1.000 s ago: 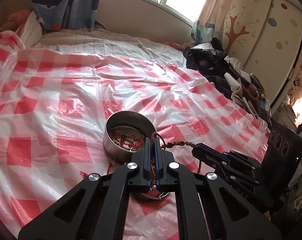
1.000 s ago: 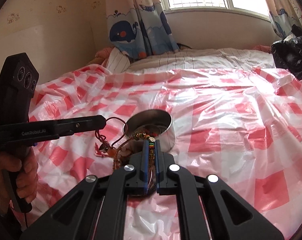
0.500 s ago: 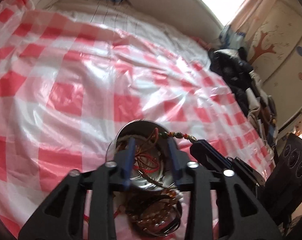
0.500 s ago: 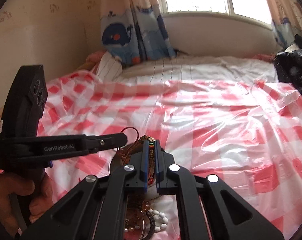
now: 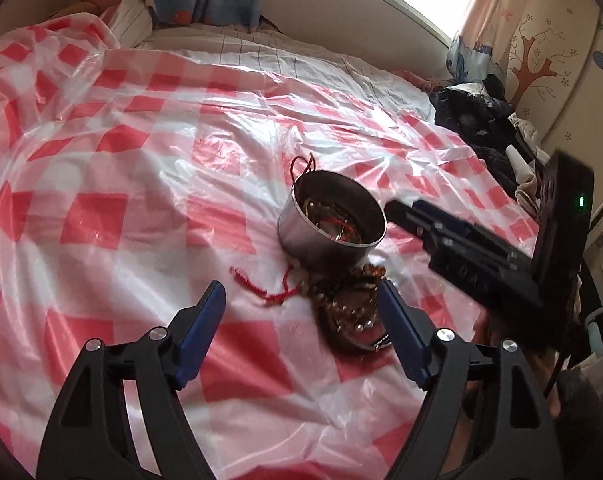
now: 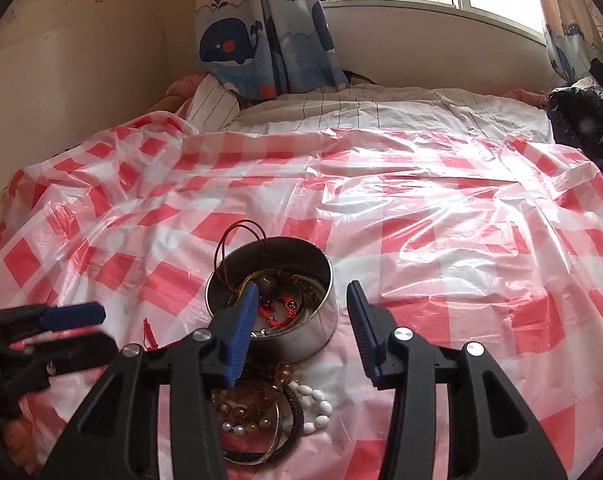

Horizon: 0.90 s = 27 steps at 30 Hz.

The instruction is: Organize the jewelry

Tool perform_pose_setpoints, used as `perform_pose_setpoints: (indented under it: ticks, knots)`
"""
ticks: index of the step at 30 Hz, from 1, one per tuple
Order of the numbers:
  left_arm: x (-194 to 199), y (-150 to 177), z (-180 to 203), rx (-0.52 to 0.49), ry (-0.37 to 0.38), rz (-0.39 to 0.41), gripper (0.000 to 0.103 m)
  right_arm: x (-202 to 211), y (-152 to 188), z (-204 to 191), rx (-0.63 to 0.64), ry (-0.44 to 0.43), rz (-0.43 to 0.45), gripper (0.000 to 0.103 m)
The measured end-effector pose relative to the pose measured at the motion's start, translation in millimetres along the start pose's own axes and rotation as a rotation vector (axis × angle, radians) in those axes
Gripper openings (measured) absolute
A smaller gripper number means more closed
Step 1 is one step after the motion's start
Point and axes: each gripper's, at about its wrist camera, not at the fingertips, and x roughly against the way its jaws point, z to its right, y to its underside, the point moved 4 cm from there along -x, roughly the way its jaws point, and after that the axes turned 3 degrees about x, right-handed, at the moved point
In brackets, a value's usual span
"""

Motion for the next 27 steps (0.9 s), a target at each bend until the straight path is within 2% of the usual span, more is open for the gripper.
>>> perform_pose_setpoints:
  ticks: [3,5,8,11,13,16,18,19,20,22,23,25,27]
  knots:
    - [4.6,8.4,-13.6,0.047,-0.006,0.008,0.075,-14.8,-18.8,-27.5,0.071,-0.045,0.0,0.053]
    - [4.3,3.2,-17.8,0.046,-0.014,0.016,0.075,-28.6,-24.2,-38.9,0.055,-0.106,-0.03,0.053]
    - [1.1,-24.4,-12.6,0.036,-0.006,0.058,0.075,-12.1,-21.1,-31.6,0.012,-0.079,0.008,0.053]
    - [-23.1,-54.7,-1.0,0.01,0.009,0.062,0.075,26.8,4.0,-2.6,-0.035,-0.012,0.033,0.053]
    - [-47.4,-68.2,6.7,0.013,0.022,0.048,0.075,41.9,31.1,13.1,-0.063,0.014,-0.011,0.053]
    - [-80.5,-81.0,16.4,0.006,-0.023,0.049,0.074,40.5,67.7,25.0,-0.097,0.009,-0.088,0.053]
    - [-96.2,-84.9,19.4,0.011,-0.03,0.05,0.062,28.1,81.8,29.6,-0.136,-0.008,-0.147,0.053]
    - [-102.8,-85.8,20.3,0.012,-0.043,0.047,0.047,23.2,83.2,30.3,-0.154,-0.021,-0.163,0.053]
    - [-106.2,-85.3,21.0,0.013,-0.042,0.044,0.026,22.6,81.9,29.7,-0.156,-0.026,-0.157,0.053]
    - [-104.5,-83.8,23.8,-0.01,-0.069,0.068,0.01,22.5,79.2,26.0,-0.143,-0.028,-0.148,0.053]
    - [-99.3,-82.5,27.1,-0.026,-0.054,0.087,0.002,22.2,79.5,25.4,-0.142,-0.029,-0.151,0.053]
    - [-87.7,-77.5,35.8,-0.074,-0.033,0.106,0.002,22.0,80.8,25.8,-0.152,-0.032,-0.156,0.053]
    - [-73.6,-73.7,46.3,-0.107,0.025,0.128,0.002,21.8,82.0,24.4,-0.149,-0.037,-0.163,0.053]
